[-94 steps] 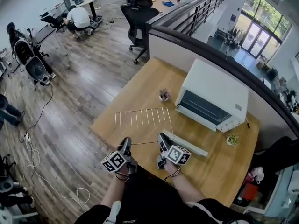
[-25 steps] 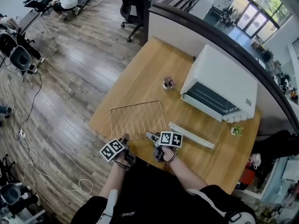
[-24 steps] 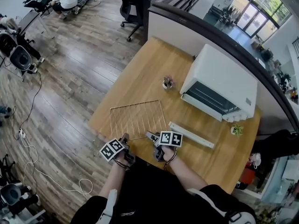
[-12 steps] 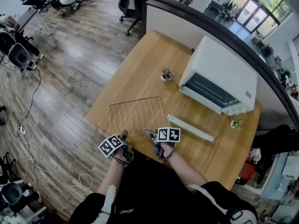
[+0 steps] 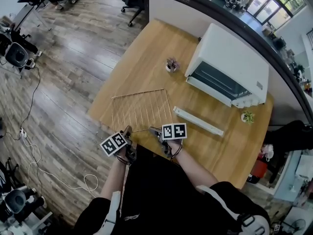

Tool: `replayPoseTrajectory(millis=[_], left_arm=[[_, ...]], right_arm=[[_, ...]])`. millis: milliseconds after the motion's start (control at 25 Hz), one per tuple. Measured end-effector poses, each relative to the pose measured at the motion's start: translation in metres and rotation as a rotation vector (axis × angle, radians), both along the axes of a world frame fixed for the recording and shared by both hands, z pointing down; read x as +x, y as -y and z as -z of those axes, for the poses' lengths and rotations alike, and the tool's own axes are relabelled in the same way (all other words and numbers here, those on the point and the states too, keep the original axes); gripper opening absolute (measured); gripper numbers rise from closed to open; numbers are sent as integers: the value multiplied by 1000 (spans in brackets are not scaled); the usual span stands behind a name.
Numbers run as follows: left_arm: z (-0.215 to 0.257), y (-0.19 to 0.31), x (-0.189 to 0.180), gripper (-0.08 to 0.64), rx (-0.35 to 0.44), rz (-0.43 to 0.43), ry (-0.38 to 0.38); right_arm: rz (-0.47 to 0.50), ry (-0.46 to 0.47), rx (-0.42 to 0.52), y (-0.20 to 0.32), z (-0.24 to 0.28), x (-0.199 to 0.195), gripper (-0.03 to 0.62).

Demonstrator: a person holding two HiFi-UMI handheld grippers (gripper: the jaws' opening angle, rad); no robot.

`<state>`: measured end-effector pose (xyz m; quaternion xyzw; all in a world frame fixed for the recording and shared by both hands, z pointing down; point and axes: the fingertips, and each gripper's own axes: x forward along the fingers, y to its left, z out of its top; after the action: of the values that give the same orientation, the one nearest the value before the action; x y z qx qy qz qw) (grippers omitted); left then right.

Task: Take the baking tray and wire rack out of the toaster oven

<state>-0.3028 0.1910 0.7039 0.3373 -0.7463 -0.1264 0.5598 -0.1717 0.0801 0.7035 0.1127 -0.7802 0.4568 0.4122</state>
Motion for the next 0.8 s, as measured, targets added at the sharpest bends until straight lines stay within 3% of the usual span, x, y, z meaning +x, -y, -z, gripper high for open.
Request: replayPoseTrajectory(millis=[120,440,560,720,800], left_arm=[[4,2,-2,235,9,-33,4],[-1,-2,12,256,42,-79,-85],[-2,0,25,293,45,-185,-107],[-3,0,42,295,3,-377,-86],[-4,1,48,295,-17,-429,-77]], right_arm=[[21,3,7,0,2,-1,342],[-17,27,4,7,8,-3,344],[-26,28,2,9,5,-3,347],[8,25,23,11,5,-4,350],[39,26,28,7,6,-5,353]])
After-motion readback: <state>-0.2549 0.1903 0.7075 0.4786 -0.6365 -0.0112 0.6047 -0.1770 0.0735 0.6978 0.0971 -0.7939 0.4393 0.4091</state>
